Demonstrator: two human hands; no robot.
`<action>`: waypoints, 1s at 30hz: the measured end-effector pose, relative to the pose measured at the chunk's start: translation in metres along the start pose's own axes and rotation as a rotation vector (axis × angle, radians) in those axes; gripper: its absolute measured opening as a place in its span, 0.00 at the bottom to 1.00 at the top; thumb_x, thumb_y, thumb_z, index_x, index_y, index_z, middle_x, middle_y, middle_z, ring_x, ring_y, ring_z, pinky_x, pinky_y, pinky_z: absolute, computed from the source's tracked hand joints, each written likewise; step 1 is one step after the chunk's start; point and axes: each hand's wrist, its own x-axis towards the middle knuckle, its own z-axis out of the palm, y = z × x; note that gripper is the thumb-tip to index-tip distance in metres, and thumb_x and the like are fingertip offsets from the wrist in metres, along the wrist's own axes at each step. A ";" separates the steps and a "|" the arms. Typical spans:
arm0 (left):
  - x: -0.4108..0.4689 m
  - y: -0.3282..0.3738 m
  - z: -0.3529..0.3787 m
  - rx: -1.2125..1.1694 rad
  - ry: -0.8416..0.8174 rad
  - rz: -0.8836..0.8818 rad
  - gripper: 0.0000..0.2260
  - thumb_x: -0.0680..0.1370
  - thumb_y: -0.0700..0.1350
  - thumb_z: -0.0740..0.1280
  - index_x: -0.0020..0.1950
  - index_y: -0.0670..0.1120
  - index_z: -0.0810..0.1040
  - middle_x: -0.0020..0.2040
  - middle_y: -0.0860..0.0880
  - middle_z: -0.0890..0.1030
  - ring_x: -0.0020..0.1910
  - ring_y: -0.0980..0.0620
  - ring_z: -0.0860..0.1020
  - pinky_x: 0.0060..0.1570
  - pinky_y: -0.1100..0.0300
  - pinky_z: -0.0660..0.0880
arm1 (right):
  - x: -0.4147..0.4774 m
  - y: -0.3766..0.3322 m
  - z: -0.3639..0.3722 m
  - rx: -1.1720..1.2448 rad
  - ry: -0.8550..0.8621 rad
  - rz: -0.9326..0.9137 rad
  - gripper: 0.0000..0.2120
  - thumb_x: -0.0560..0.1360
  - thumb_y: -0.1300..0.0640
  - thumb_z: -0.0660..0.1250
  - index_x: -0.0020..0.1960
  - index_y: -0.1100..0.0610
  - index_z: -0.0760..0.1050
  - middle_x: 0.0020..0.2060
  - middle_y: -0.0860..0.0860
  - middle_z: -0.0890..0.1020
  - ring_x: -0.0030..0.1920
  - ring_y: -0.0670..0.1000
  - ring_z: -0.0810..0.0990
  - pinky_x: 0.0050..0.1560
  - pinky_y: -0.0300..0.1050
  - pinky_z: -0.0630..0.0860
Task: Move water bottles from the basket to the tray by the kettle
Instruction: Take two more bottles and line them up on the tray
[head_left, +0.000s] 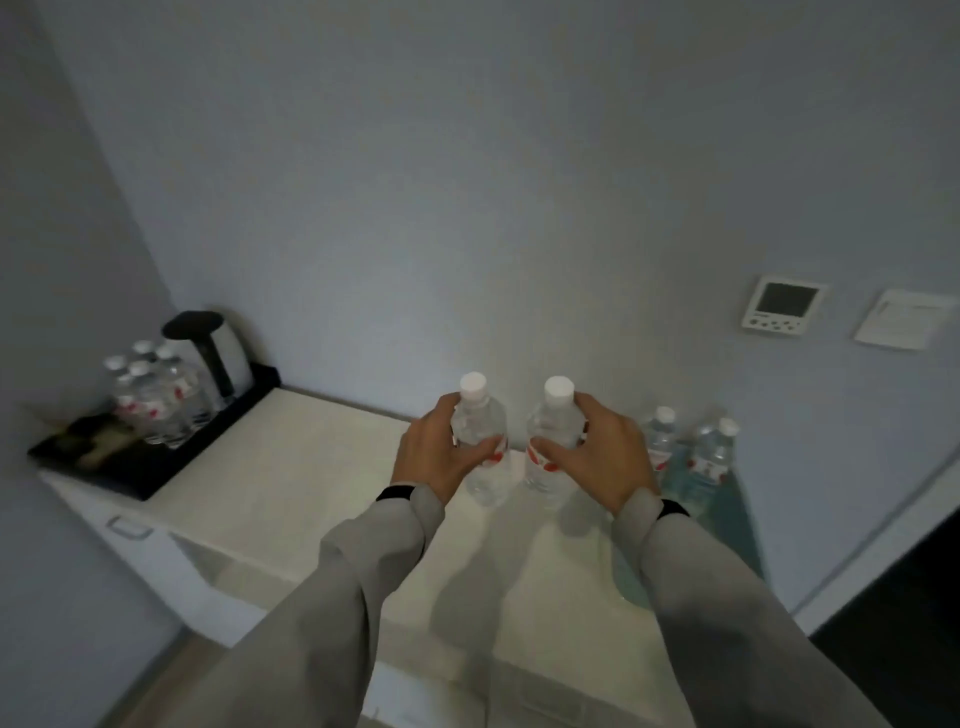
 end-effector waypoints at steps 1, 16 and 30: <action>-0.005 -0.012 -0.022 0.013 0.010 -0.005 0.31 0.64 0.65 0.74 0.63 0.56 0.72 0.54 0.51 0.85 0.50 0.48 0.82 0.49 0.54 0.79 | -0.002 -0.019 0.014 0.002 -0.014 -0.010 0.30 0.64 0.39 0.75 0.63 0.46 0.75 0.52 0.49 0.85 0.51 0.54 0.84 0.53 0.51 0.80; -0.038 -0.177 -0.296 0.084 0.215 -0.088 0.30 0.64 0.63 0.73 0.64 0.55 0.74 0.54 0.52 0.84 0.52 0.51 0.81 0.51 0.52 0.79 | 0.004 -0.247 0.235 0.143 -0.180 -0.193 0.26 0.62 0.36 0.76 0.58 0.39 0.75 0.44 0.39 0.83 0.45 0.43 0.83 0.47 0.42 0.81; 0.073 -0.356 -0.459 0.203 0.159 -0.152 0.30 0.67 0.62 0.74 0.66 0.52 0.72 0.56 0.50 0.84 0.53 0.50 0.82 0.52 0.49 0.81 | 0.102 -0.380 0.436 0.248 -0.231 -0.156 0.28 0.65 0.40 0.77 0.63 0.44 0.75 0.50 0.45 0.85 0.49 0.48 0.83 0.52 0.47 0.82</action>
